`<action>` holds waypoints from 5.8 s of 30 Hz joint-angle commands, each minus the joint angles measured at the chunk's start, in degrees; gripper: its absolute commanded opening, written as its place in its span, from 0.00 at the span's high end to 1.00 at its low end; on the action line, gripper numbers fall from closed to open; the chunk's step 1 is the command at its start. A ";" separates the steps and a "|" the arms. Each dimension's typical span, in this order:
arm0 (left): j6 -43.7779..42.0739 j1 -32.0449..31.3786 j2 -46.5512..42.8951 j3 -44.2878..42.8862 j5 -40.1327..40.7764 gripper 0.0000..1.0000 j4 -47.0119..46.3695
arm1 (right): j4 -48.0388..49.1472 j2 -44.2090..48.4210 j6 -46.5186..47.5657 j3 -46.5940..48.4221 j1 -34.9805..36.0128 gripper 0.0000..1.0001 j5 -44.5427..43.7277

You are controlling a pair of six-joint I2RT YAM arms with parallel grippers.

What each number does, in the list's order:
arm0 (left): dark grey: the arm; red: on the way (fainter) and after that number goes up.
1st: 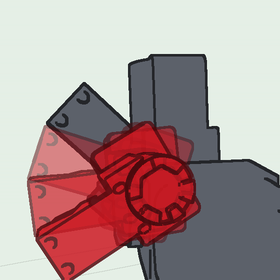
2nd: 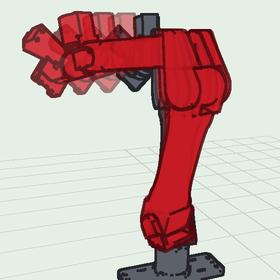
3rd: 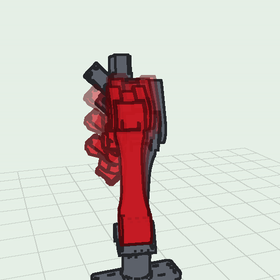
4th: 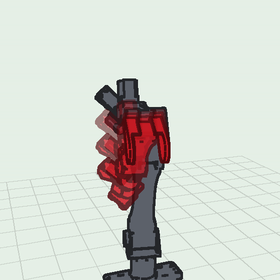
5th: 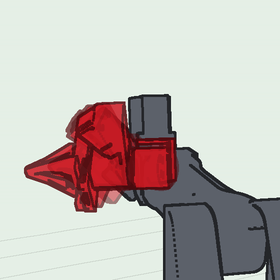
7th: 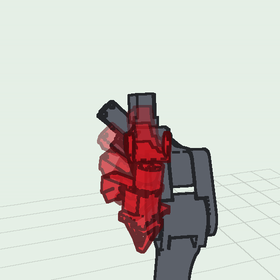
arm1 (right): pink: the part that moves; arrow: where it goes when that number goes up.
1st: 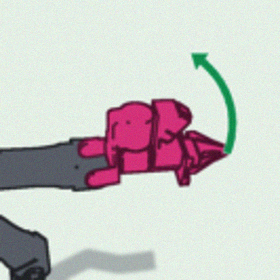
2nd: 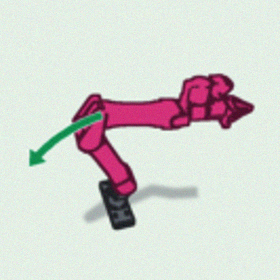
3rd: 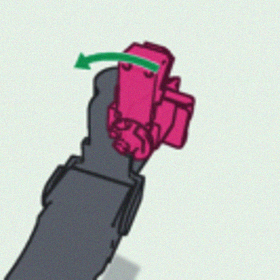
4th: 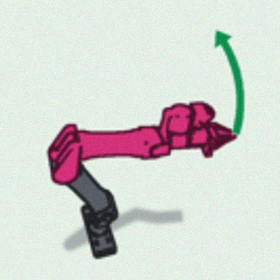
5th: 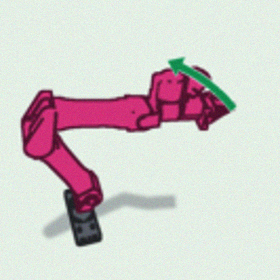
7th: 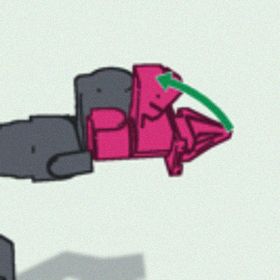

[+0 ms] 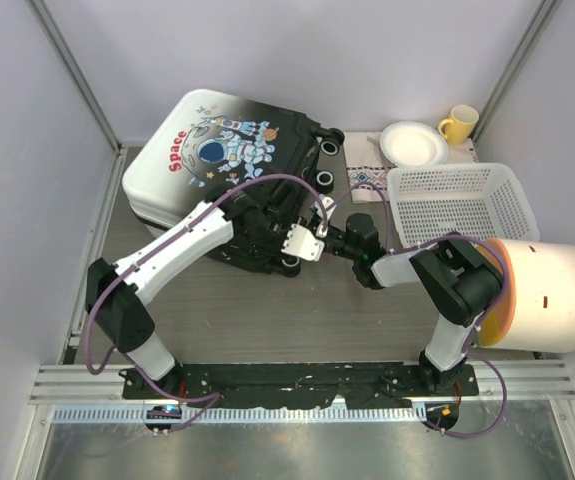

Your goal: Open, take out, and arrange the luggage

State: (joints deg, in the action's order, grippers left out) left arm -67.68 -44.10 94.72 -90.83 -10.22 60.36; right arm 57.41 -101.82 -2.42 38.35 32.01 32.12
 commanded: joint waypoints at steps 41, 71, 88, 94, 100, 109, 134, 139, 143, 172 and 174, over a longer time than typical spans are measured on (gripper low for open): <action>-10.37 2.17 -17.20 20.34 -1.38 1.00 24.72 | 32.85 -34.85 16.75 37.24 -21.99 0.99 -11.90; 2.98 2.79 -30.29 20.26 -3.39 0.27 22.35 | -22.14 13.92 14.03 7.44 -20.67 0.33 7.61; 71.50 14.19 -35.74 12.51 -26.95 0.03 -9.10 | -71.09 15.09 15.33 35.11 -19.71 0.15 1.72; 100.05 32.99 -39.25 18.74 -27.75 0.02 -19.30 | -79.36 5.77 21.13 46.89 -19.18 0.14 3.38; 110.73 55.13 -43.12 26.48 -13.03 0.08 -11.06 | -81.58 1.72 22.72 51.65 -16.45 0.14 5.58; 107.76 66.15 -40.94 28.16 -2.28 0.08 -6.13 | -83.25 0.40 29.47 52.18 -12.07 0.13 0.41; 100.30 53.68 -0.87 7.17 -5.43 0.43 -37.94 | -76.74 12.95 6.47 34.17 -1.43 0.35 -10.51; 93.19 54.03 6.44 -10.20 -6.29 0.24 -28.65 | -75.25 16.47 -1.70 33.01 2.09 0.17 -6.46; 87.29 54.20 -1.42 -9.38 -10.86 0.11 -22.84 | -74.99 22.34 -6.10 32.50 -0.18 0.16 -9.08; 90.44 53.94 -21.33 12.52 -14.65 0.07 -25.99 | -2.84 17.72 -4.44 -8.47 -7.14 0.41 -17.62; 90.18 53.94 -20.89 12.08 -14.39 0.07 -25.64 | -1.08 15.61 -3.83 -8.64 -6.78 0.40 -16.48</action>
State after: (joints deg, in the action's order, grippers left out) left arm 22.50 9.76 73.41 -76.84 -24.05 36.03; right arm 45.34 -83.35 -7.27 28.08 24.34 12.73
